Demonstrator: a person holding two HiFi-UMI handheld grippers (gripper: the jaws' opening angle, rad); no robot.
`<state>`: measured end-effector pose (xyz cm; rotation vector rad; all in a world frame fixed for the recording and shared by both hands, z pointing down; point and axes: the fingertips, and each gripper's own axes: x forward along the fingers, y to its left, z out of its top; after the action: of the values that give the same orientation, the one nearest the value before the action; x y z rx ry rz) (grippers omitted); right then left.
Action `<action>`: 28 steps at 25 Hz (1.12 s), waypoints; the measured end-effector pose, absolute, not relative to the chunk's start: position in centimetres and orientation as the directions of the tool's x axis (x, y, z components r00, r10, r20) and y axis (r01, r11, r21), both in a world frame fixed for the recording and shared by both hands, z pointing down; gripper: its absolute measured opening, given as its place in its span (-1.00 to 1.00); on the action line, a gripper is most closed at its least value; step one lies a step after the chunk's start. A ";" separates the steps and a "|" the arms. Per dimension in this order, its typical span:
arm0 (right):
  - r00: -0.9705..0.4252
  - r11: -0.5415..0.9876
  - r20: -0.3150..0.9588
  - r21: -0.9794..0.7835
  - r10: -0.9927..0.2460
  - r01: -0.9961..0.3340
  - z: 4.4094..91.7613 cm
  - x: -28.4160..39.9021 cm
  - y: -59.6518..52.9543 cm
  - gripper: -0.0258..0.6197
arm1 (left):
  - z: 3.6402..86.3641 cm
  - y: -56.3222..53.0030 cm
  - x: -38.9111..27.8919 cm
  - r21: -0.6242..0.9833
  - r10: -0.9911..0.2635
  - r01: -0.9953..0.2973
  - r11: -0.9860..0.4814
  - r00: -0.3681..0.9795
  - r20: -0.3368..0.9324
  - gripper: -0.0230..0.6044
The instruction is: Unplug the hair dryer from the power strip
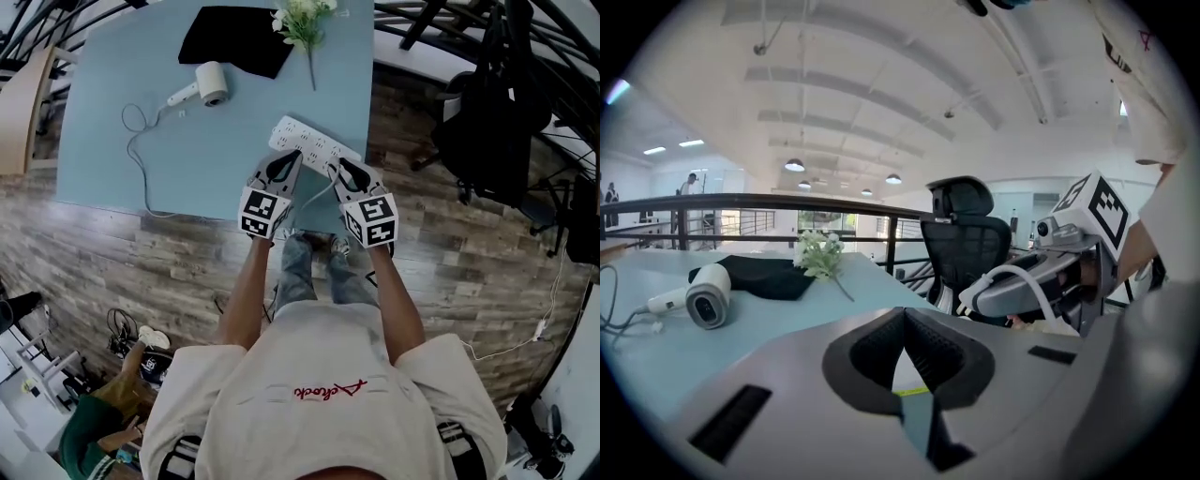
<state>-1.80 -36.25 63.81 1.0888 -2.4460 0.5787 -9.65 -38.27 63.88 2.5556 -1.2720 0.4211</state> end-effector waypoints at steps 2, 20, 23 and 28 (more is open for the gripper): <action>-0.626 0.617 0.499 -0.210 -0.599 -0.758 63.3 -1.8 -35.9 -0.57 | 62.7 -37.7 -9.4 0.107 -0.738 -0.808 -0.579 0.575 0.354 -0.90; -0.736 0.701 0.334 -0.241 -0.589 -0.671 56.2 -2.0 -30.0 -0.57 | 54.4 -28.9 -11.0 0.063 -0.854 -0.890 -0.452 0.452 0.259 -0.90; -0.746 0.719 0.306 -0.219 -0.592 -0.660 54.9 -1.4 -29.2 -0.57 | 52.7 -27.6 -10.9 0.045 -0.873 -0.901 -0.432 0.430 0.229 -0.90; -0.745 0.722 0.286 -0.202 -0.602 -0.661 53.5 0.1 -27.8 -0.57 | 51.1 -25.1 -10.3 0.043 -0.887 -0.909 -0.414 0.413 0.205 -0.90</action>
<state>0.13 -27.82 53.51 1.0121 -2.7265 0.4331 -10.30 -25.08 51.13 2.5138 -1.6103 0.2263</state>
